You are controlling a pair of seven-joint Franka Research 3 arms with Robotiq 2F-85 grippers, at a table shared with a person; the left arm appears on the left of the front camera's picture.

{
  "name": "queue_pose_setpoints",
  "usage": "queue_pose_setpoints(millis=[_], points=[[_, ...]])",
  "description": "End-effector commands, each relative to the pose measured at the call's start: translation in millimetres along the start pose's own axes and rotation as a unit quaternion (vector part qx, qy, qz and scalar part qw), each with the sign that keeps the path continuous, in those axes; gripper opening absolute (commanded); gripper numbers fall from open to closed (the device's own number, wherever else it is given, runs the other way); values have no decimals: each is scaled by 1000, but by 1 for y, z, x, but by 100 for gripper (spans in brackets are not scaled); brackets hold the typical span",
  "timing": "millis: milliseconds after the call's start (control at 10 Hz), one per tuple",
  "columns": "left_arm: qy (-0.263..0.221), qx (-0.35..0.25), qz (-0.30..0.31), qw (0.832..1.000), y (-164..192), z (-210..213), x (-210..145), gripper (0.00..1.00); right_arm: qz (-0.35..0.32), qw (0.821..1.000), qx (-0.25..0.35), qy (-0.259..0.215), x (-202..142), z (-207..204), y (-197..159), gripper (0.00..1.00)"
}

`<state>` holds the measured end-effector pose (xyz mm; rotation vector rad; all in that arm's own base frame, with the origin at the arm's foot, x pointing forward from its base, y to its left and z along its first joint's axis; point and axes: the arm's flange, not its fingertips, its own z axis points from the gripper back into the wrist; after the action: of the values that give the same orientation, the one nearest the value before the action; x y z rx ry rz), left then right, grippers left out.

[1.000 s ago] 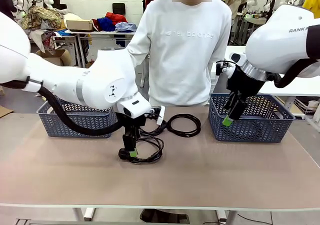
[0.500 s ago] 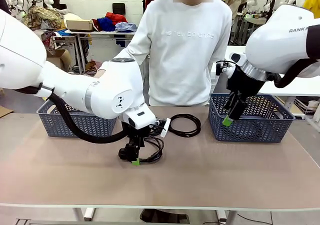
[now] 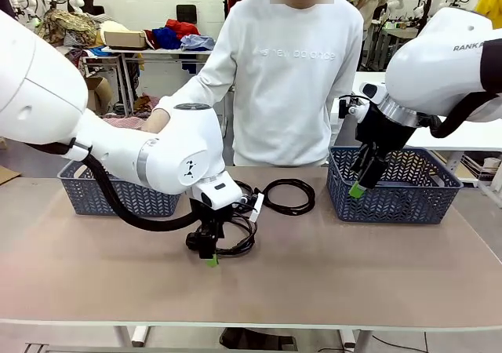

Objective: Organize the cables according to human instructions.
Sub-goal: Pick up a bundle of cables and place it in the basket indicated by the human.

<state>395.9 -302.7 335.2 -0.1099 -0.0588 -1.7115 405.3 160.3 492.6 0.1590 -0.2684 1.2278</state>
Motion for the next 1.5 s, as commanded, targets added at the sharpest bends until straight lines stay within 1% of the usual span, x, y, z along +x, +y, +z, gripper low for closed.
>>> queue_pose_setpoints(millis=[0,700,1400], points=[[-10,-6,1,1000,6,-4,2,100,0,1000,0,1,3,1,-1,100],[-11,-30,3,1000,24,-17,3,100,0,1000,0,1,3,1,-1,100],[-19,-52,3,998,16,-24,7,100,0,1000,0,1,3,1,-1,100]])
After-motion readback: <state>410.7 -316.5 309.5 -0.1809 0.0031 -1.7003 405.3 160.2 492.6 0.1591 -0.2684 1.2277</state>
